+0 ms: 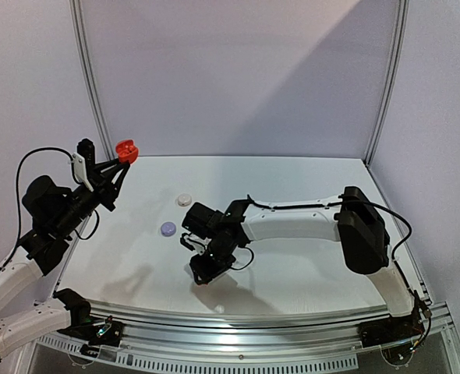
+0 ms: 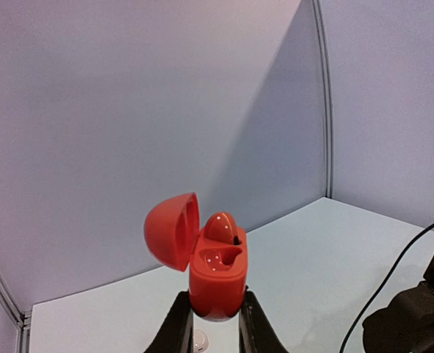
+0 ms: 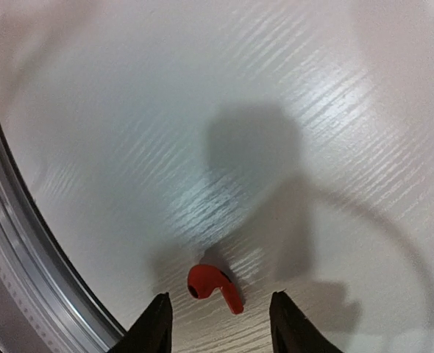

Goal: Insert the wireless bluetooth earbuds into the charging case
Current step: Pick up the left earbud from the corner of the board.

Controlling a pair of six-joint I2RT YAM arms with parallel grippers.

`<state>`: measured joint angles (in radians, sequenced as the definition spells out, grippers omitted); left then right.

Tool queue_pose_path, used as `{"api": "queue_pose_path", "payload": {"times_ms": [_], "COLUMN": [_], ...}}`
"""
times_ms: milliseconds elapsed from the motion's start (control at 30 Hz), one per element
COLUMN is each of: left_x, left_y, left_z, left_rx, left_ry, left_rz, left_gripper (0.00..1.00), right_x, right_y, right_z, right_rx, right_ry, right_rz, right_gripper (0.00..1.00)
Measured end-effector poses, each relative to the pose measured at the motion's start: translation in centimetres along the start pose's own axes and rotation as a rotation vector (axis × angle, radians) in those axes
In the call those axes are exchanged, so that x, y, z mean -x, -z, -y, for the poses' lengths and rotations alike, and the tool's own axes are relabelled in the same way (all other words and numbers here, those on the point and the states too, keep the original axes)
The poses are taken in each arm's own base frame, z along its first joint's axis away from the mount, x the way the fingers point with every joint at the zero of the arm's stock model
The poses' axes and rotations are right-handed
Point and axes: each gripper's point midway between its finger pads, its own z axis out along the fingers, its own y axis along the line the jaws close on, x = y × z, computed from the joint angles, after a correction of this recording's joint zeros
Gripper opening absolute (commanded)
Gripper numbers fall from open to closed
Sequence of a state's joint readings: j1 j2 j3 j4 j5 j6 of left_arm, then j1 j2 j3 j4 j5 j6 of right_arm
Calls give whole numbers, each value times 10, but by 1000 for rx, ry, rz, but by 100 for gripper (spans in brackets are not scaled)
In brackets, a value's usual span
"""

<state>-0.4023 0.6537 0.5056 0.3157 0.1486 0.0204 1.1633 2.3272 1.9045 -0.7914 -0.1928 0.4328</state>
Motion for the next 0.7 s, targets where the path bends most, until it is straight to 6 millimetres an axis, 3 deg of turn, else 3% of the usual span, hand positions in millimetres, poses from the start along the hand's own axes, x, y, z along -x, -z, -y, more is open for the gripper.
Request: {"api": "queue_pose_path", "payload": {"times_ms": [133,333,533,700], "left_x": [-1,-2,-2,-2], "left_y": [0,0,0,0], "left_z": [0,-1,-2,-2], "left_rx": [1,3,6,5], "left_ry": [-4,-6,-8,-8], "left_rz": [-3,-9,-9,-9], "left_gripper": [0,0,0,0], "right_x": [4,30,15,7], "right_y": [5,19,-7,-17], "right_z": [-7,-22,-13,-11], "right_rx": [27,53,7,-22], "right_ry": [109,223,250,255], "right_rz": [3,75,18,-9], "right_gripper": [47,44,41,32]}}
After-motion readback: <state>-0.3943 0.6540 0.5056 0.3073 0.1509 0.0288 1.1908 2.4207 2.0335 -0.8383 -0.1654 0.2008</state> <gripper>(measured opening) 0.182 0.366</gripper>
